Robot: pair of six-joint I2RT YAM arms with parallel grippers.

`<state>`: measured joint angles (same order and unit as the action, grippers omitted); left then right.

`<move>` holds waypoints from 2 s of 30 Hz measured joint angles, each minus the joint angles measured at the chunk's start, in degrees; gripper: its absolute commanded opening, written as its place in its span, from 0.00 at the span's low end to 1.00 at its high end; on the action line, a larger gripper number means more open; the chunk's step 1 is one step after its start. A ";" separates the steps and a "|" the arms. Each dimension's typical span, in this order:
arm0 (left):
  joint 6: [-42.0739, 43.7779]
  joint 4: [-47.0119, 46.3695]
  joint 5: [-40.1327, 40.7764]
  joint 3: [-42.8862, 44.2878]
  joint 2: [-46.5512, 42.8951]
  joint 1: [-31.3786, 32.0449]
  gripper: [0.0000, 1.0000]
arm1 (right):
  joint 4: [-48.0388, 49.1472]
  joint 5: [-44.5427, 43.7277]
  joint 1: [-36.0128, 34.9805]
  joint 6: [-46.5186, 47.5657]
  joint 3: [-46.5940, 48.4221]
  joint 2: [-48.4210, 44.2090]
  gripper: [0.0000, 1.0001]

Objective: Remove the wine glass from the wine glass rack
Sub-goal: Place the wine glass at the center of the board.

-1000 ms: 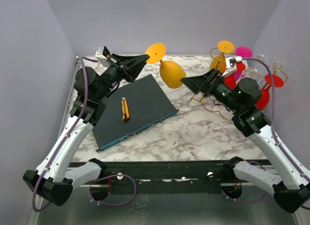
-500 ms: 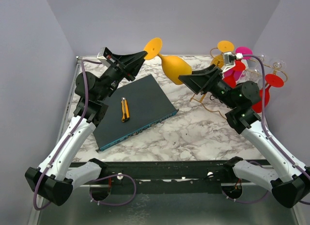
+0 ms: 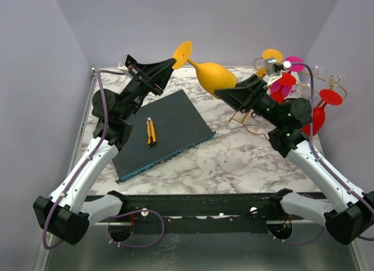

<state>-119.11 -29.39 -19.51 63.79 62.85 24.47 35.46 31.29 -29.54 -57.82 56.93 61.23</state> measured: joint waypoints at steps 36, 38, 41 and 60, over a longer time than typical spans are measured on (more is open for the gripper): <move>62.58 63.82 23.37 9.46 -7.76 -2.75 0.99 | -86.40 -15.15 -4.85 23.39 34.95 7.67 0.00; 64.87 65.64 24.90 9.97 -6.84 -2.75 0.99 | -88.26 -17.00 -8.74 23.43 35.06 8.83 0.00; 67.36 67.34 26.25 9.99 -5.60 -2.75 0.99 | -91.19 -20.24 -15.74 23.39 35.87 11.67 0.00; 77.02 74.82 34.71 15.67 -5.09 -2.78 0.99 | -98.82 -26.12 -31.34 24.04 38.45 35.56 0.00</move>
<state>-42.09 45.43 15.20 79.46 57.76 21.69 -63.35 5.17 -60.88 -33.78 95.37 96.79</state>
